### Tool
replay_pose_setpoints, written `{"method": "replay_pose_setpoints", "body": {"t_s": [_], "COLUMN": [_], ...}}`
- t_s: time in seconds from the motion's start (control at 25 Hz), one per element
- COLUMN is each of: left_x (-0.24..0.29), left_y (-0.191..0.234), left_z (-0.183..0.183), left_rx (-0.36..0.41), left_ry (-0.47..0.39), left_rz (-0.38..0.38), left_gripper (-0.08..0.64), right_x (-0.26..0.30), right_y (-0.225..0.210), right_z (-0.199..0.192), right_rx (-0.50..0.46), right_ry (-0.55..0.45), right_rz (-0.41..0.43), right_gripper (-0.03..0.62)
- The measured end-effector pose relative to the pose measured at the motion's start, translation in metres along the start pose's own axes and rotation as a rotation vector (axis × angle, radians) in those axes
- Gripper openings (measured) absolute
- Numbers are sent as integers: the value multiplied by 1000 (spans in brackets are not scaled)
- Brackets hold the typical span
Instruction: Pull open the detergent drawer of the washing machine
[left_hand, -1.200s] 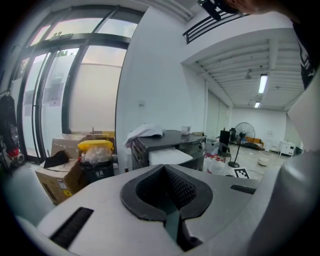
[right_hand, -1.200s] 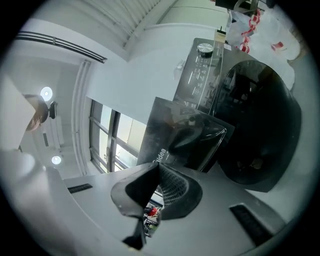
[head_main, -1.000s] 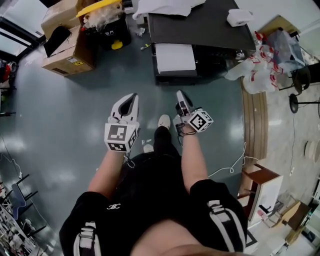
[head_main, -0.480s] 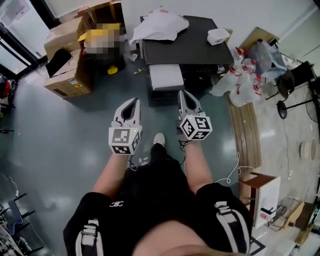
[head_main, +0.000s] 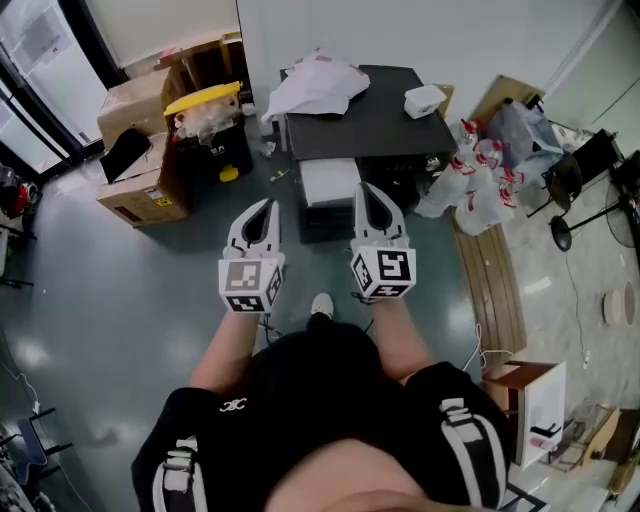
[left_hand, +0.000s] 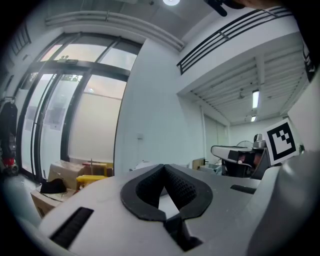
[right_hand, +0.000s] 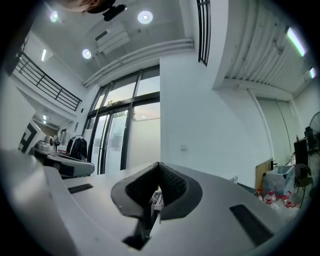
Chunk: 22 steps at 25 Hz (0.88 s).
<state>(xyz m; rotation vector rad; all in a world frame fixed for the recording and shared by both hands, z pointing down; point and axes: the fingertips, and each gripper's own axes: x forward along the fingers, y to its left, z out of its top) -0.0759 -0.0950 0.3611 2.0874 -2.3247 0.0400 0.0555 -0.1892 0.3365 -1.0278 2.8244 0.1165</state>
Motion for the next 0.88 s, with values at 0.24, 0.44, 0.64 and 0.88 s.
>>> {"method": "replay_pose_setpoints", "body": {"t_s": [0.24, 0.44, 0.64, 0.88], "left_x": [2, 1, -4, -7], "left_y": [5, 6, 5, -1], "left_z": [8, 10, 5, 3], "left_rx": [6, 12, 4, -3], "left_ry": [-14, -15, -10, -7], "left_rz": [6, -3, -6, -15], "left_gripper": [2, 2, 2, 2], "right_x": [8, 9, 5, -1], "right_y": [3, 9, 14, 14], "right_z": [11, 11, 4, 1], "right_rx": [2, 6, 8, 17], "right_ry": [-21, -24, -11, 0], "right_rz": [12, 12, 12, 20], "right_gripper": [3, 3, 3, 3]}}
